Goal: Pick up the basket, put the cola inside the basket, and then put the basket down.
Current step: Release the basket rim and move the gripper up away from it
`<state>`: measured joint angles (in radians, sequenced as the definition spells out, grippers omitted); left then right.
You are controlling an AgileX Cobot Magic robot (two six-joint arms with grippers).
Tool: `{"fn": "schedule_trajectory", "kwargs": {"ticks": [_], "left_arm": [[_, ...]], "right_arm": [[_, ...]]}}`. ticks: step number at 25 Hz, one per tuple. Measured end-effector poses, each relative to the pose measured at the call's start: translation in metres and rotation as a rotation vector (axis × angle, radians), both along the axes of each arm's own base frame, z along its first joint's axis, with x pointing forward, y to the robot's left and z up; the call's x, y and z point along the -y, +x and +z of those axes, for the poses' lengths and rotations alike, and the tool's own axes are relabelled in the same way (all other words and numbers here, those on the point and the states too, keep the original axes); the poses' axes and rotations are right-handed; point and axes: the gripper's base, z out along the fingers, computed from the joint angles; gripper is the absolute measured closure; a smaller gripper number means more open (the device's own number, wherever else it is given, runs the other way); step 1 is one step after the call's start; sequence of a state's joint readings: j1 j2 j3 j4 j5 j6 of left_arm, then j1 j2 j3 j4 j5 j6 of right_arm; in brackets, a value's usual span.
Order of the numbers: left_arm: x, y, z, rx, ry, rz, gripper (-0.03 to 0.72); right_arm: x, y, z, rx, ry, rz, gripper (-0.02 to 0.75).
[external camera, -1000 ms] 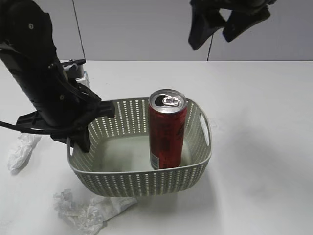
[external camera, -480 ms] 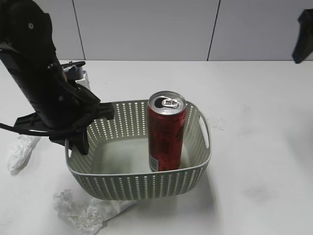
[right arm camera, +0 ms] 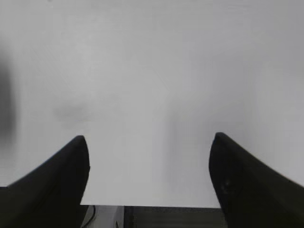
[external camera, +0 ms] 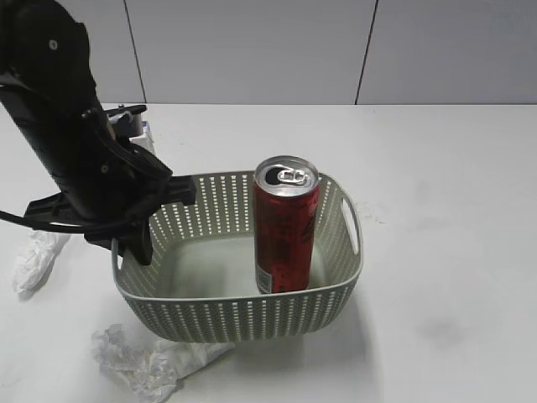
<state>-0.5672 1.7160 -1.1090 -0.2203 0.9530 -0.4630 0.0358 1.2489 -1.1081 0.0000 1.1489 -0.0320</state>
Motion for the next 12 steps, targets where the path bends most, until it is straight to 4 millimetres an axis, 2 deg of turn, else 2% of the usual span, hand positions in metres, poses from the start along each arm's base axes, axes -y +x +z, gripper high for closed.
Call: {"fn": "schedule_trajectory", "kwargs": {"ticks": [6, 12], "left_arm": [[0.000, 0.000, 0.000, 0.000, 0.000, 0.000, 0.692], [0.000, 0.000, 0.000, 0.001, 0.001, 0.000, 0.692]], "right_arm": [[0.002, -0.064, -0.024, 0.087, 0.003, 0.000, 0.143], [0.004, -0.115, -0.050, 0.194, 0.007, 0.000, 0.144]]}}
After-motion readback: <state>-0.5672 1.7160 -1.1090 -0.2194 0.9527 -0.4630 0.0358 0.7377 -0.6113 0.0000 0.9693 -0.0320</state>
